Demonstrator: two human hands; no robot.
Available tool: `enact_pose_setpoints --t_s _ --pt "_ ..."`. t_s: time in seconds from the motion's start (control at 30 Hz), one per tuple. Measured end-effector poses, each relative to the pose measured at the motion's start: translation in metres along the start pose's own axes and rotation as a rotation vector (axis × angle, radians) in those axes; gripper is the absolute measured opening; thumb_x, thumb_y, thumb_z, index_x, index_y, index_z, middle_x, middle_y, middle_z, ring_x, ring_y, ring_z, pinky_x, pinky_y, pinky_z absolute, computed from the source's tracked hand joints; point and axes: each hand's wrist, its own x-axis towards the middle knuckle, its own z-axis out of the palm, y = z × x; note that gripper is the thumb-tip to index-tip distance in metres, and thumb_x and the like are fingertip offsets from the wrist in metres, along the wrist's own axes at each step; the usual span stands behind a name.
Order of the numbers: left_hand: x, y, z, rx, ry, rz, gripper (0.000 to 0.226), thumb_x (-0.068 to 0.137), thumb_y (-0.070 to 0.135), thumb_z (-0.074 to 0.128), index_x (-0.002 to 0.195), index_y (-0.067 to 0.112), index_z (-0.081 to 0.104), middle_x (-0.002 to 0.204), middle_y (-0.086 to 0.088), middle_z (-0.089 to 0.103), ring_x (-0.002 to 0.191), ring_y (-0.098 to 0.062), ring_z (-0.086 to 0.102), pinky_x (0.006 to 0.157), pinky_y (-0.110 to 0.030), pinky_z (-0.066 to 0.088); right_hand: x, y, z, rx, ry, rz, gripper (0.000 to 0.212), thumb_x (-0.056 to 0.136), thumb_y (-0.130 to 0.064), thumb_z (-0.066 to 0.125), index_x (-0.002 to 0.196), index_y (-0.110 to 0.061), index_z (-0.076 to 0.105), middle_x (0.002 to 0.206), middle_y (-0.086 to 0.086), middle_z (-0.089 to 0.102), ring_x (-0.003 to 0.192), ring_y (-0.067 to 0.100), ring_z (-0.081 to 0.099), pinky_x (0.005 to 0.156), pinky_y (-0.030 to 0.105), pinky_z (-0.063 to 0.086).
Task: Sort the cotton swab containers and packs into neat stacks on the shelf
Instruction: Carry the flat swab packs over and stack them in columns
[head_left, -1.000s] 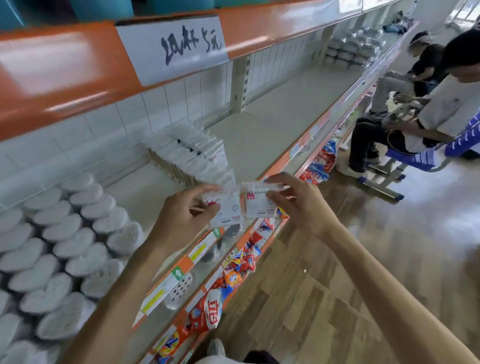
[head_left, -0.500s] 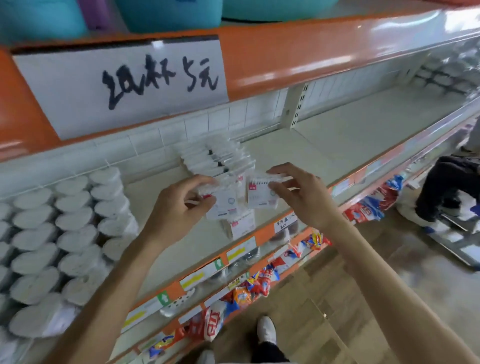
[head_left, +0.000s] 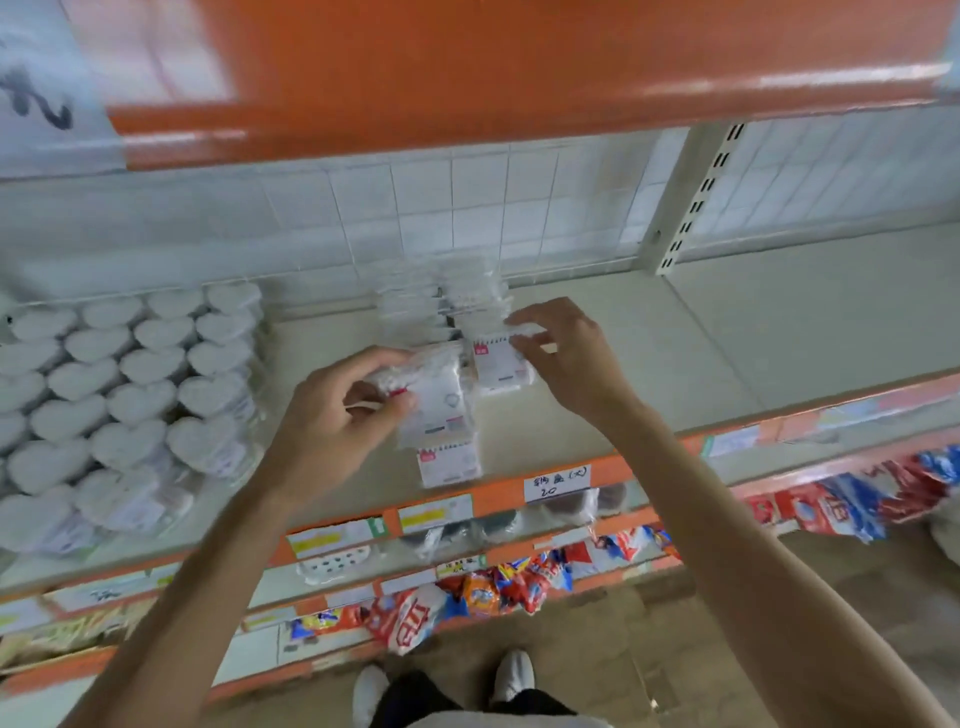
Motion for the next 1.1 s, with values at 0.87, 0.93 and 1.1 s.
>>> enact_pose_setpoints --t_s 0.87,0.93,1.1 --pt "-0.016 0.035 0.038 -0.056 0.217 -0.022 0.030 0.089 0.008 0.073 0.104 0.034 0.069 0.098 0.028 0.069 0.079 -0.002 0.067 0.076 -0.010 0.052 -0.008 0.003 -0.022 -0.215 0.096 -0.222 0.037 0.092 -0.028 0.070 0.128 -0.021 0.066 0.131 -0.003 0.060 0.112 0.019 0.063 0.087 0.039 0.057" --pt "-0.002 0.040 0.039 0.020 0.208 0.007 0.027 0.088 0.011 0.075 0.106 0.030 0.070 0.101 0.026 0.070 0.083 -0.004 0.067 0.077 -0.012 0.053 -0.010 -0.014 -0.048 -0.054 0.111 -0.311 0.037 0.093 -0.019 0.066 0.130 -0.019 0.065 0.131 -0.004 0.062 0.115 0.011 0.062 0.097 0.029 0.051" --pt "0.032 0.064 0.061 0.146 0.126 0.136 0.024 0.084 0.012 0.078 0.107 0.019 0.072 0.095 0.014 0.071 0.081 -0.004 0.068 0.074 -0.014 0.056 -0.020 -0.029 -0.073 -0.063 -0.073 -0.367 0.042 0.087 -0.023 0.076 0.128 -0.020 0.066 0.113 -0.001 0.070 0.090 0.011 0.069 0.087 0.030 0.057"
